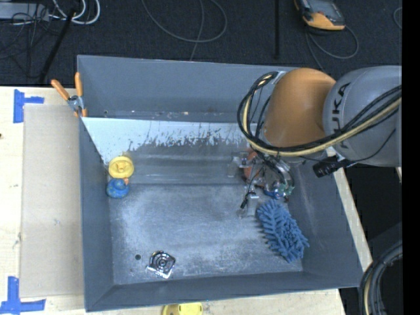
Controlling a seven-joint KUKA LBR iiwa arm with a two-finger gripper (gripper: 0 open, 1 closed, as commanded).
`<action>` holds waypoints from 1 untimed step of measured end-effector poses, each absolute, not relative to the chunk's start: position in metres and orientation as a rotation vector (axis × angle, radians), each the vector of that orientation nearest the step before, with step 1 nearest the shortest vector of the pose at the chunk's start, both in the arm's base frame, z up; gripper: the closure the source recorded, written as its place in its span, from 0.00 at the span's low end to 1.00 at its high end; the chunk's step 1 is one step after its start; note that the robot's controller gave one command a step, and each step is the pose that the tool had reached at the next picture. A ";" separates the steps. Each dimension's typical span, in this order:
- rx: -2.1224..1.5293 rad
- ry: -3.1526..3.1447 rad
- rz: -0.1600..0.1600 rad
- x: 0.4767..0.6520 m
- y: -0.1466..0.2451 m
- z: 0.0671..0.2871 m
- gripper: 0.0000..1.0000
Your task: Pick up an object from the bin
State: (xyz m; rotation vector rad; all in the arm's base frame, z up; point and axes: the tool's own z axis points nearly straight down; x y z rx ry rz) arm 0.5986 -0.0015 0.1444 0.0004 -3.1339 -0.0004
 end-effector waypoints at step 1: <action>0.000 -3.141 0.000 0.600 -0.002 0.149 0.00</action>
Offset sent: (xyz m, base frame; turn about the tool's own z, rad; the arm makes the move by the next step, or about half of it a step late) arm 0.0196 -0.0952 -0.0744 -0.5436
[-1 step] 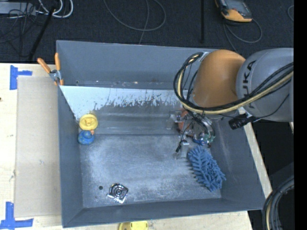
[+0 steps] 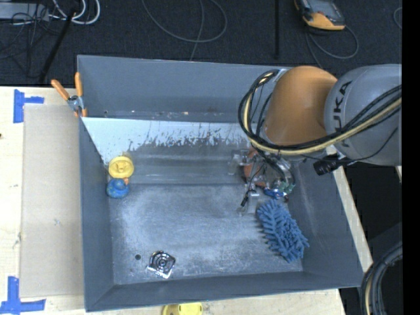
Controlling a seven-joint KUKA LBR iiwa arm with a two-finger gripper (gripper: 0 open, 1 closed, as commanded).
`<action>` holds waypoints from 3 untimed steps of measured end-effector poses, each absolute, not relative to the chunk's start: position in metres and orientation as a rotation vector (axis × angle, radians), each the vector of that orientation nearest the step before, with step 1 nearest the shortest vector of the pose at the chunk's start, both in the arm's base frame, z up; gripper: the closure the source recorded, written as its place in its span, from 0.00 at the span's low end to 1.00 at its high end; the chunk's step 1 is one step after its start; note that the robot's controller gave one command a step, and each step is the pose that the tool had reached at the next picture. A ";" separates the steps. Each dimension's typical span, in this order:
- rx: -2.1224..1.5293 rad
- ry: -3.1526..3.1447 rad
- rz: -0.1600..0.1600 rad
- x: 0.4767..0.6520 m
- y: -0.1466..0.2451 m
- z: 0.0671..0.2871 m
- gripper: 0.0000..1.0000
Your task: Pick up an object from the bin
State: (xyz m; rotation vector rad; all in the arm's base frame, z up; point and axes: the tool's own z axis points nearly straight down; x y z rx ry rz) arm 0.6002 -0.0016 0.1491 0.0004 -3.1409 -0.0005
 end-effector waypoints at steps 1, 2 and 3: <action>0.442 -3.117 -0.001 0.612 -0.044 0.113 0.00; 0.615 -3.079 -0.003 0.607 -0.078 0.111 0.00; 0.885 -3.017 0.000 0.607 -0.107 0.113 0.00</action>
Offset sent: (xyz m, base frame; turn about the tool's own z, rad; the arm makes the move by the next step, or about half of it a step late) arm 0.0056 -0.0865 -0.0209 -0.3335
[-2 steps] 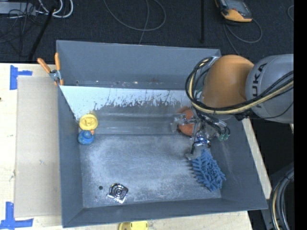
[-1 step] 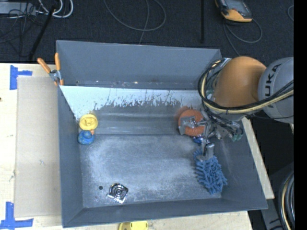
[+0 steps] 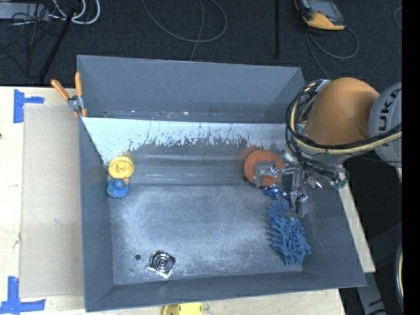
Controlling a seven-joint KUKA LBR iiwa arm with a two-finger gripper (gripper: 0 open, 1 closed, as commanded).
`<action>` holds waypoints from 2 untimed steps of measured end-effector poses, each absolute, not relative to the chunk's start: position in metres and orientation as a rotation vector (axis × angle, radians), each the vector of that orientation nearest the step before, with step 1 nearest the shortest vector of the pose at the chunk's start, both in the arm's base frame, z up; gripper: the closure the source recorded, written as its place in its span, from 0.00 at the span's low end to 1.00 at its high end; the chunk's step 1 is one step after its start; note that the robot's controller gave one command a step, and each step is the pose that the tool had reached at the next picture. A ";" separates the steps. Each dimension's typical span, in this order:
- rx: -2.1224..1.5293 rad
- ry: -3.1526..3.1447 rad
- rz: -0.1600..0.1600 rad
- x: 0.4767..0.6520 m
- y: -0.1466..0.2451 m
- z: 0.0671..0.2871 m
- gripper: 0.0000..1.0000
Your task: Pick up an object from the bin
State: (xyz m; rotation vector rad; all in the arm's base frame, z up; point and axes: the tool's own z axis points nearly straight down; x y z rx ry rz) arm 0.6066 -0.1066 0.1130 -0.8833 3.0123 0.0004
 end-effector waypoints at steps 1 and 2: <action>-1.617 2.689 0.006 0.608 -0.130 0.084 0.00; -1.982 2.407 0.018 0.596 -0.140 0.075 1.00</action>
Offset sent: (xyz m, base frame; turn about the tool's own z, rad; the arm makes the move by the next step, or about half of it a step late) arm -0.0165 -0.0477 -0.0430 -0.8092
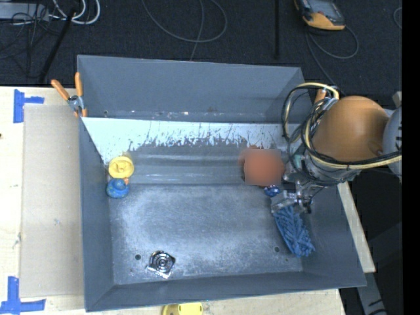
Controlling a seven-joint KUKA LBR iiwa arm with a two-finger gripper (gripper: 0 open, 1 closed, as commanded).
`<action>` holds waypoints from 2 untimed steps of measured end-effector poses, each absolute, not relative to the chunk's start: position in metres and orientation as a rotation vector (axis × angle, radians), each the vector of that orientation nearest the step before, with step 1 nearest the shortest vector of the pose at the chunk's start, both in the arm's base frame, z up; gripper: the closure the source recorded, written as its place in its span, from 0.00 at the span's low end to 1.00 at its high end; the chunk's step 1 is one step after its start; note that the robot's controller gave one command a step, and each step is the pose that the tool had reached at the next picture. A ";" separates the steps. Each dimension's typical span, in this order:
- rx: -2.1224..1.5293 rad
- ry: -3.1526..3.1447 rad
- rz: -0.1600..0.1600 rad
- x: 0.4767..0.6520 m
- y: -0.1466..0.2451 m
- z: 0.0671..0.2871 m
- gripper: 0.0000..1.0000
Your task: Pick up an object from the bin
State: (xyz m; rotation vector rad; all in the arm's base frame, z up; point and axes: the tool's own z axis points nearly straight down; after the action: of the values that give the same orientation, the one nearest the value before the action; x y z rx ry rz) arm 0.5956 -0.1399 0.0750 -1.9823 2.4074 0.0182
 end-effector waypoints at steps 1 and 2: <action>-1.981 2.408 0.018 0.596 -0.140 0.075 1.00; -1.986 2.411 0.019 0.594 -0.140 0.079 1.00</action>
Offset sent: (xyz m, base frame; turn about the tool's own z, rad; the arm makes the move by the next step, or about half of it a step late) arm -0.0001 0.0000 0.0817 0.0000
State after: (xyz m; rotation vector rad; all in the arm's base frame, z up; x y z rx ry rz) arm 0.5941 -0.1403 0.0785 -1.9859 2.4105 0.0189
